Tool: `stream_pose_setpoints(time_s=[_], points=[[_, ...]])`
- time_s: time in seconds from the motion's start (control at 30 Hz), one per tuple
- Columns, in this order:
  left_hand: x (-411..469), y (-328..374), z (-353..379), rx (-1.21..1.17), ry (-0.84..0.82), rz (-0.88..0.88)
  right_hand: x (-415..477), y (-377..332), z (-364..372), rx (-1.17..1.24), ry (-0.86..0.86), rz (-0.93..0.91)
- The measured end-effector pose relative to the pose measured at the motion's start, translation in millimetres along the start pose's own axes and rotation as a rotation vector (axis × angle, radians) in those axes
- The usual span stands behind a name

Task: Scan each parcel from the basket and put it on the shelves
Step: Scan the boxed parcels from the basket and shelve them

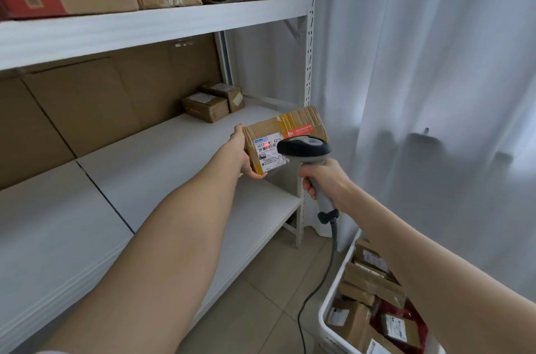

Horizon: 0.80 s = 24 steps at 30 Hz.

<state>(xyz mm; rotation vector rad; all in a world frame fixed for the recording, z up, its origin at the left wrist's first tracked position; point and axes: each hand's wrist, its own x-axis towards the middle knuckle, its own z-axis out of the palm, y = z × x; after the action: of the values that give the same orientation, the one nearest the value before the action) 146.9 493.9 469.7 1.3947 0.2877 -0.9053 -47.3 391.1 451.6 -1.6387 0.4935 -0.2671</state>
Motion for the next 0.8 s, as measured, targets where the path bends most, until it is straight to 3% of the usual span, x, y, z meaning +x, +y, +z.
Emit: stream_pose_setpoints(time_s=[0.8], points=[[53.3,32.9,33.9,0.088,0.098,0.030,41.6,23.5,-6.2,0.051,0.104,-0.003]])
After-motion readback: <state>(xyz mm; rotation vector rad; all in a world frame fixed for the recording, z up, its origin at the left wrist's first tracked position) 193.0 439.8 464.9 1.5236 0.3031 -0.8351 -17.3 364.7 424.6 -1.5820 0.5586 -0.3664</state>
